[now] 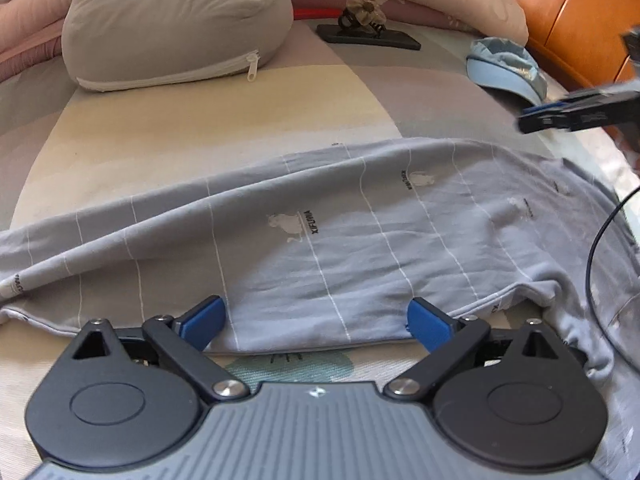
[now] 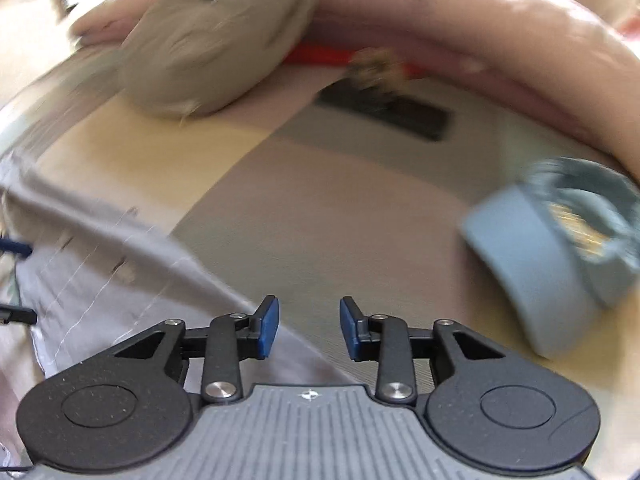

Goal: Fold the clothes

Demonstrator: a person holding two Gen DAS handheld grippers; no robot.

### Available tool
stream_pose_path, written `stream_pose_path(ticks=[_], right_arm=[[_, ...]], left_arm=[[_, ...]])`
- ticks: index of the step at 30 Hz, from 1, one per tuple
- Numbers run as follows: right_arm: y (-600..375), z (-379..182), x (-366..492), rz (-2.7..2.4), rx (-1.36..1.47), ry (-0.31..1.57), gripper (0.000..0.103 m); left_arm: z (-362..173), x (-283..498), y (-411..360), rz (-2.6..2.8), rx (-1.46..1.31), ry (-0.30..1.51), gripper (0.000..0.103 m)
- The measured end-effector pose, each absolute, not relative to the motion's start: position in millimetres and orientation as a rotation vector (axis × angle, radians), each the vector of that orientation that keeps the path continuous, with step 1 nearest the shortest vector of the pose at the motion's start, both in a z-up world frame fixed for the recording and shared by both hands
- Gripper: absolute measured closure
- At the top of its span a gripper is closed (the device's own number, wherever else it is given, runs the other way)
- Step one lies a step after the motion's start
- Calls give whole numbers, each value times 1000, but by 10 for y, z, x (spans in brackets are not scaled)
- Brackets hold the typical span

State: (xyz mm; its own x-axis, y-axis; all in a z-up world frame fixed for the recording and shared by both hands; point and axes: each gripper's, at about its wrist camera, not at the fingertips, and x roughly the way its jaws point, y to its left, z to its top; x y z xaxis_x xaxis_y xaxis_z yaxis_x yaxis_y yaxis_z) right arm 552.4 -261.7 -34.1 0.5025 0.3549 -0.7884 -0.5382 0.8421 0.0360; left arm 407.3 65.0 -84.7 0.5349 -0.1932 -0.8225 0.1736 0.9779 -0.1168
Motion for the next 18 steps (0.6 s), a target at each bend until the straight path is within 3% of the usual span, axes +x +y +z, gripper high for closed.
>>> stream_pose_path(ticks=[2,9,14,18], right_arm=[[-2777,-241,5425,516,-195,884,53],[-2813,-73,5281,550,-88,889,53],[-2260,34,5357,684,-74,881,52],[-1591,84,5386,811,-127,877,52]], left_arm=[[-821,4063,676,-221,-42,981,5],[-707,3844,1204,-154,-200,940,5],[-785,3560,1944,4,-411,895,5],[-972,3352,2549,10,-724,760,6]])
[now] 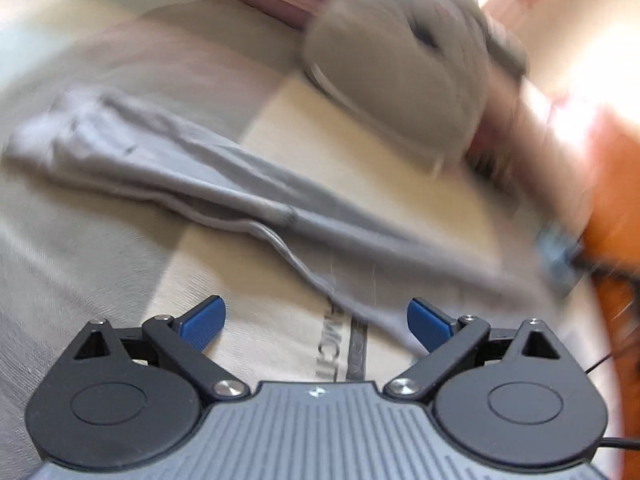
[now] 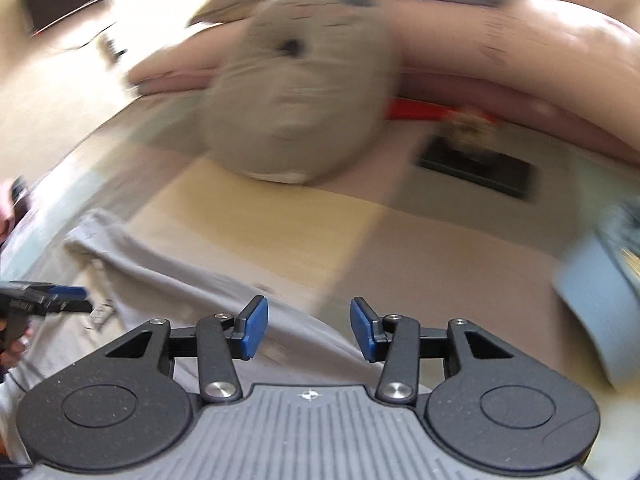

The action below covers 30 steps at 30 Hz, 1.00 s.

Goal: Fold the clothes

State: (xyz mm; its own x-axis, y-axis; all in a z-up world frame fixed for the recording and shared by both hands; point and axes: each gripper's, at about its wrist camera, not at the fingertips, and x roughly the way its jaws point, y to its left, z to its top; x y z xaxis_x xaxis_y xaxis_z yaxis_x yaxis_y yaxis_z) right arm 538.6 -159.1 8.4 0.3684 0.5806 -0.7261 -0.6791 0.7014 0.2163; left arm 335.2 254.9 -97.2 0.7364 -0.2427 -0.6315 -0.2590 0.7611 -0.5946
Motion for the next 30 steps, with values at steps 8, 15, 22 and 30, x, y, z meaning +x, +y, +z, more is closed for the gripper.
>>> stream_pose_path(ticks=[8,15,22,30], right_arm=[[-535,148,5208,992,-204,855,52],[-402,170,4988,1018,-220,859,51],[-211,115,5019,1064,-214,883,51],[724,6,5334,1312,-166,944,52]], left_arm=[[-1265,3050,3419,123,-1075,515,39],[-1297,2963,3778,227,-1107,464,39],[-1285,3201,3849,289,-1051,414,39],[-1346,3098,4022,376,-1067,396,76]])
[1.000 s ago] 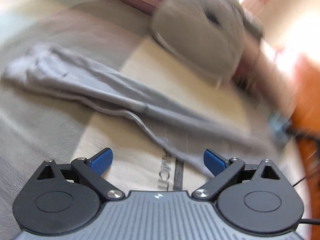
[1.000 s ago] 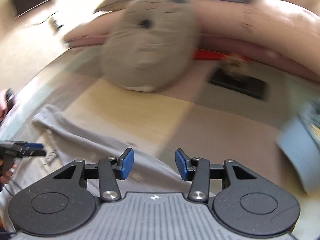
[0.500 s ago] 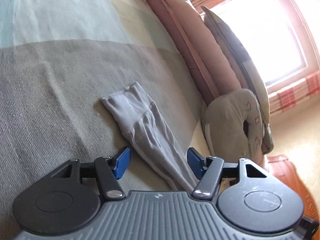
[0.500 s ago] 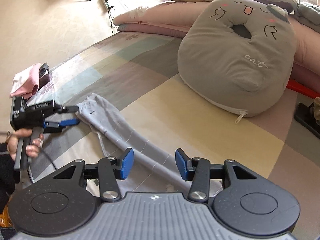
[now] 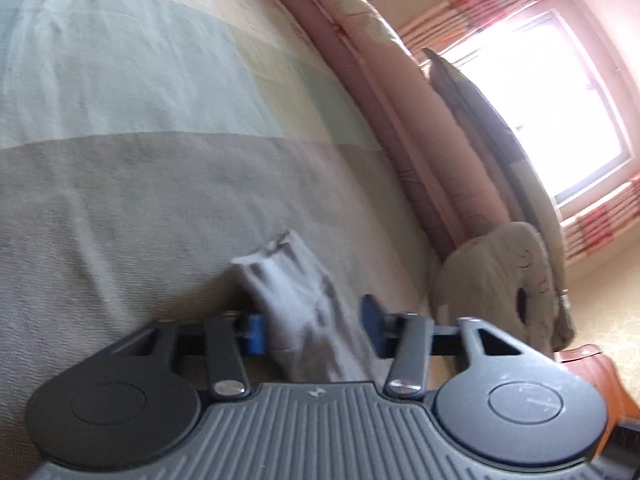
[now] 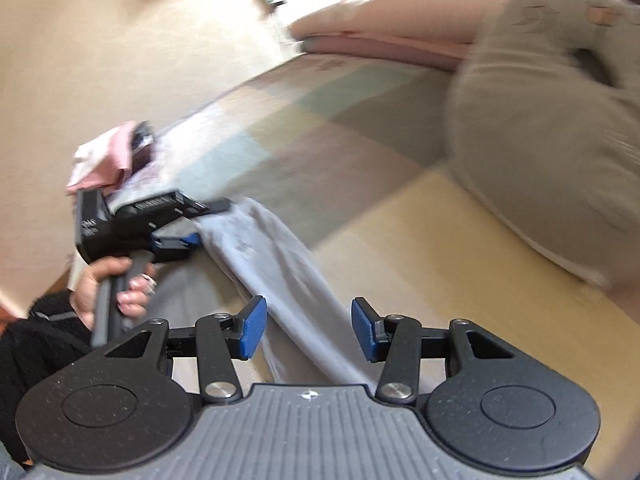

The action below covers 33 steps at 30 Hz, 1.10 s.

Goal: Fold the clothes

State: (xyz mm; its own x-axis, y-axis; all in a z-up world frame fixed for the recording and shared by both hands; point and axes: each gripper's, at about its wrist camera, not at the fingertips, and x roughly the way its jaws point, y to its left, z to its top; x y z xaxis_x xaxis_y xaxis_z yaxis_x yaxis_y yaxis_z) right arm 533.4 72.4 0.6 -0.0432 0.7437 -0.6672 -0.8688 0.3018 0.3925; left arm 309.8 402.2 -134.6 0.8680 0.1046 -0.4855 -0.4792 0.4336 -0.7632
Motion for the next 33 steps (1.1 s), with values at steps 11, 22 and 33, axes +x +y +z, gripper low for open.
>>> stream_pose_path(ticks=[11,22,33], right_arm=[[2363,-793,6008,1556,-138,1275,63],[2811,-941,5879,1641,-112,1200,100],[2268,31,6326,1452,-77,852,100]], left_arm=[[-1471,3069,4099,389,-1066,398,91],[-1335,3159,4134,382,-999,440,96],[-567,4028,4381,199,-773,402,98]])
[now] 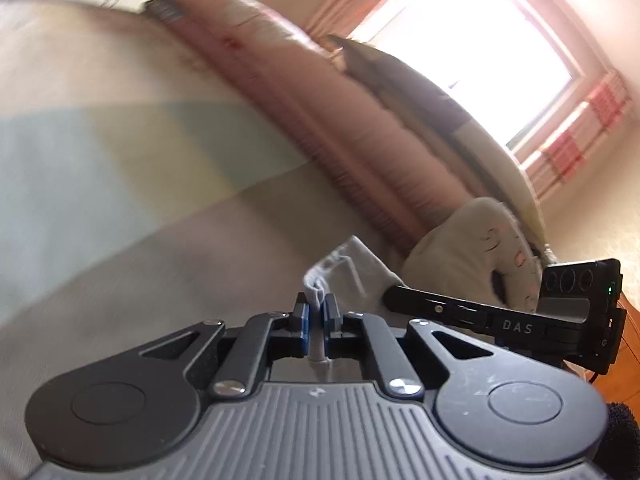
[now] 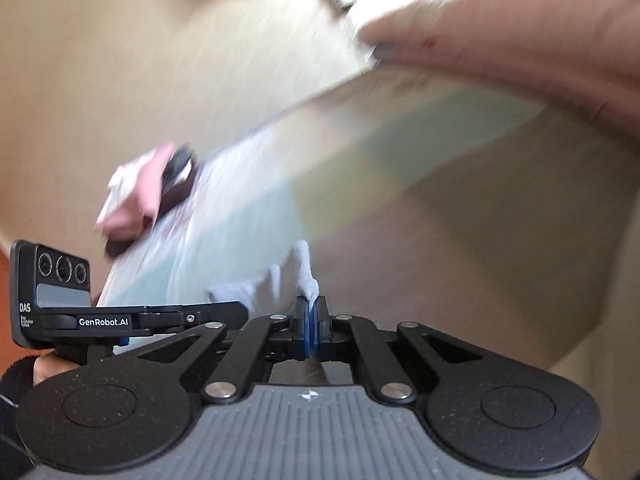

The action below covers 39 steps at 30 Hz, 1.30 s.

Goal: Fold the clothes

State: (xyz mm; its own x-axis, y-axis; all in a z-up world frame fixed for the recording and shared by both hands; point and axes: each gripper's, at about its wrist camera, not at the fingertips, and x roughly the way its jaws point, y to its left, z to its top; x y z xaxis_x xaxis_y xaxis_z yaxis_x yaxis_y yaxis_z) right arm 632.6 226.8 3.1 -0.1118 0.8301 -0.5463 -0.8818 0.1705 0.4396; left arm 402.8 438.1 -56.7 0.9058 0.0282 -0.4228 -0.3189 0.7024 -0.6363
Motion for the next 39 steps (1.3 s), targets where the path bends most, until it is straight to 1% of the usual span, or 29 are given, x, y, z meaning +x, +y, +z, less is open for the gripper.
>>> stream_pose_path(ticks=[4,8,10,14,18,20,22,26,28,30,32,35,39], right_arm=[[2085,146,6591,1347,-8,806,100],[2135,-20,6724,1246,-24,806,99],[2215,-134,6746,1199,-75,812,99],[2298,-291,6709,1046,-149,791,88],[2139,-143,6613,1013,-154,703,83],[2039,-51,6526,1023,-190,671,76],[1934,21,6422,1043,-225,662,75],[1558,-18,6171,1119,-220,762,72],[1330,-109,5997,1125,-220,827,72],[1080,-210,5823,1112,-198,884,71],[832,-276,5628,1093,-174,926,70],[442,-338,5333,1060,-78,968,63],[74,-402,4929,1009,15,1002,63]], left_arm=[[-587,4334,4408,194,-772,417,98],[-723,4401,4301,209,-761,477,98],[-803,4412,4264,203,-769,506,98],[-935,4451,4212,208,-752,560,98],[-1119,4561,4189,218,-762,644,98],[-1138,4557,4160,204,-776,634,98],[-1094,4562,4126,169,-789,618,97],[-1064,4680,4081,80,-856,600,87],[-1106,4793,4047,52,-891,617,83],[-1185,4912,4008,33,-925,648,76],[-1263,5003,3982,19,-954,650,75],[-1350,5073,3999,14,-1023,625,71],[-1366,5194,3993,29,-1019,613,72]])
